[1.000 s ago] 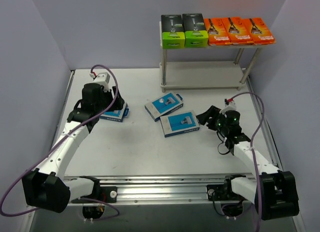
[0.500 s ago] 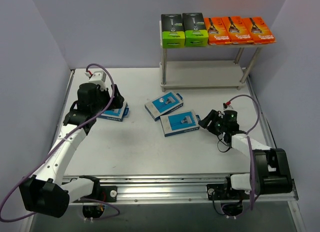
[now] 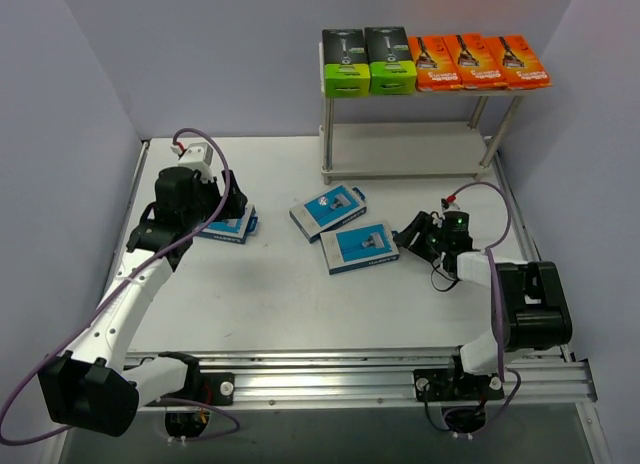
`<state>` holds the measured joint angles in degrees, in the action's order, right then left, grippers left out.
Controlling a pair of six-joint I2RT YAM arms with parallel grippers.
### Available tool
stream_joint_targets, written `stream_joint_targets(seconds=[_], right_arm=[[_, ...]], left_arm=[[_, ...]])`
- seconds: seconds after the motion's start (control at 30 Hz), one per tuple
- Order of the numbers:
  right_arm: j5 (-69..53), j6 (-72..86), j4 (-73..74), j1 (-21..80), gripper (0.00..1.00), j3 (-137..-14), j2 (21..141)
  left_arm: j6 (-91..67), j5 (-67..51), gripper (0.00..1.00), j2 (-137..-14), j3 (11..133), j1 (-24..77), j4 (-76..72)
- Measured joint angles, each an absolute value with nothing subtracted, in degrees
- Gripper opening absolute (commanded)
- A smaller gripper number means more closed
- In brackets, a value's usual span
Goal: Place and organize the shaving razors onto the shelf
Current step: Grab a shaving razor with the right arm
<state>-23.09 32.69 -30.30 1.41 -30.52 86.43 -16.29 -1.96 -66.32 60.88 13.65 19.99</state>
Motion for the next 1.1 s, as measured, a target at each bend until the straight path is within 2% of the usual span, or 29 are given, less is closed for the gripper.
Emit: stream_joint_targets(seconds=[0.33, 0.5, 0.9, 1.1], right_arm=[[-25.6, 33.0, -38.7, 1.0, 0.53, -32.4, 93.9], [-28.2, 34.4, -43.6, 0.8, 0.49, -32.3, 96.6], [-30.4, 36.5, -46.0, 0.7, 0.31, -31.7, 97.4], [-30.7, 37.3, -46.2, 0.3, 0.18, -30.9, 96.6]], left_arm=[[-16.3, -1.8, 0.92, -66.3, 60.9, 13.6, 20.0], [-16.3, -1.8, 0.92, -66.3, 60.9, 13.6, 20.0], [-16.3, -1.8, 0.92, -66.3, 60.9, 13.6, 20.0], [-16.3, -1.7, 0.92, -66.3, 60.9, 13.6, 20.0]])
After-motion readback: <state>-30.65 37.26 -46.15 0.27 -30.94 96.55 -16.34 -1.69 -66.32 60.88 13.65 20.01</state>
